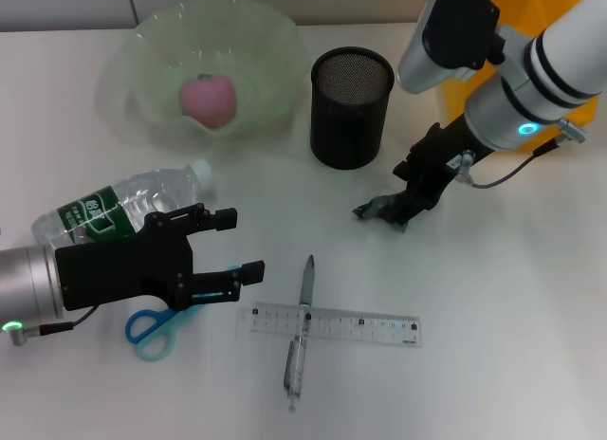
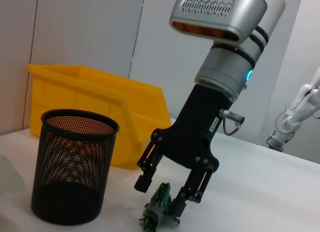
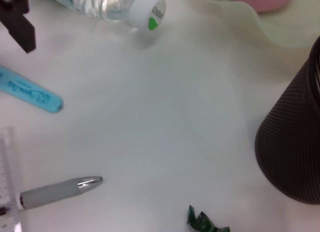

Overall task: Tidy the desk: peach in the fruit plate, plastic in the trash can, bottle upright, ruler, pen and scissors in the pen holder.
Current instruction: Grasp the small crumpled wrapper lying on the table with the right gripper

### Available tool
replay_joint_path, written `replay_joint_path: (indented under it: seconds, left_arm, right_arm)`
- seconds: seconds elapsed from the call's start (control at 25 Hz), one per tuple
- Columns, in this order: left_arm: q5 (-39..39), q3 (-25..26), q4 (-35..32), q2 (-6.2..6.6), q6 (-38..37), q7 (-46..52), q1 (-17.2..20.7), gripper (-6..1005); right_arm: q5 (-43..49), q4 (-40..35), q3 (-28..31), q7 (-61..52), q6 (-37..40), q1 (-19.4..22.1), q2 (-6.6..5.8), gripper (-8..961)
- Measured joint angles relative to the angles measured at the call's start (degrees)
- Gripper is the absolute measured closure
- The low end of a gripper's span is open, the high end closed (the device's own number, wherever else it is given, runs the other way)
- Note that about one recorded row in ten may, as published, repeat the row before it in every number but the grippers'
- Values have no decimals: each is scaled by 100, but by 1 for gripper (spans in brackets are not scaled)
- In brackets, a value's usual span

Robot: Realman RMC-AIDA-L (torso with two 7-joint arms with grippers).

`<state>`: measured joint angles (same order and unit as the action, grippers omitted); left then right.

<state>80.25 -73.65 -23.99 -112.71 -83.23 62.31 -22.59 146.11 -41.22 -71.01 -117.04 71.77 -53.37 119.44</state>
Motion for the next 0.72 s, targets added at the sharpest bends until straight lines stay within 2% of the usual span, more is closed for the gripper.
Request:
replay_joint_path:
  seconds: [0.72]
  left_arm:
    - [0, -9, -1, 13, 0, -2, -5, 196]
  right_arm:
    - [-83, 194, -185, 7, -239, -30, 10, 298]
